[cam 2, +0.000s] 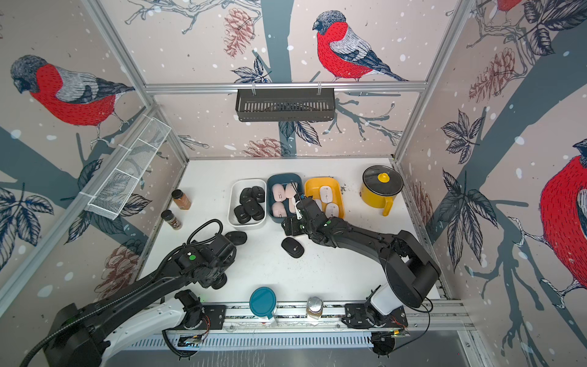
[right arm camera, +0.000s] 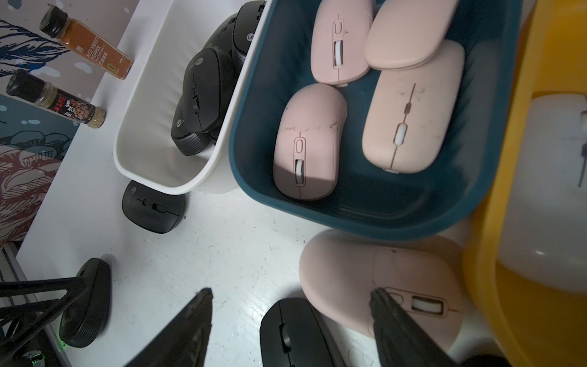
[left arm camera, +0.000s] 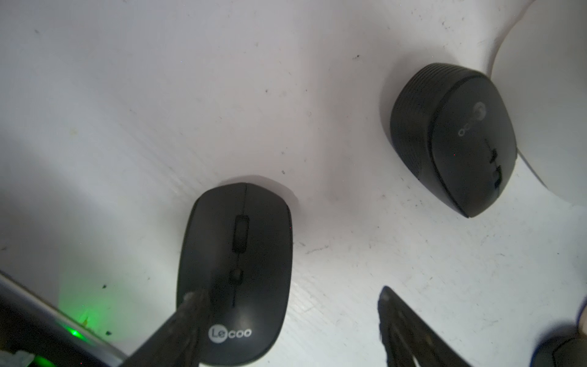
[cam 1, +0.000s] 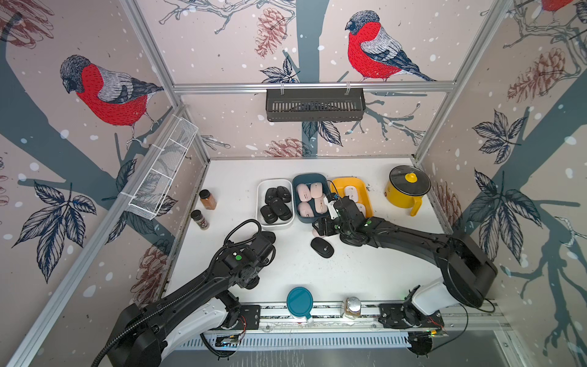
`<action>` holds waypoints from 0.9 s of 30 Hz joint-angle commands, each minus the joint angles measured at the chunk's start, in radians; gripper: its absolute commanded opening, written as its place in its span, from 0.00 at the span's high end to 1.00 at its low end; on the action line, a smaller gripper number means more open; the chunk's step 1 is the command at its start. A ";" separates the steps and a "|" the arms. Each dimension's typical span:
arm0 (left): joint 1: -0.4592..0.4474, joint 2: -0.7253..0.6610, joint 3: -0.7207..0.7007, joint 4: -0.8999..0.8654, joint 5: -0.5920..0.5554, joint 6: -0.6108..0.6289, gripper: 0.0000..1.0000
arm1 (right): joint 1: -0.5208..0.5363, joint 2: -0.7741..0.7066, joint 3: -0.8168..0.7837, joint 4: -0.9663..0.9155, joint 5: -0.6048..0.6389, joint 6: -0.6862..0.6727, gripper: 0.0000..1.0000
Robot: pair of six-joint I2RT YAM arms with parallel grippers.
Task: Place the mice by color into the storage box
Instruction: Pick up the mouse from the center of the board.
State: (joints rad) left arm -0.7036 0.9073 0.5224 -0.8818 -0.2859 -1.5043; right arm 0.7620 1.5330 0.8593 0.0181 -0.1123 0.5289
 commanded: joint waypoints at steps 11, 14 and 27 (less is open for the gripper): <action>0.000 0.021 0.012 -0.139 -0.010 -0.019 0.16 | -0.006 0.044 0.005 0.054 -0.056 0.045 0.22; 0.000 0.021 -0.017 -0.120 0.008 -0.015 0.16 | -0.006 0.049 0.005 0.055 -0.064 0.051 0.22; 0.000 0.020 -0.087 0.018 0.012 0.107 0.17 | -0.007 0.068 0.013 0.055 -0.086 0.062 0.22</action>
State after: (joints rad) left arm -0.7040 0.9173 0.4374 -0.8742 -0.2577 -1.4319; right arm 0.7555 1.5967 0.8619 0.0536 -0.1875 0.5804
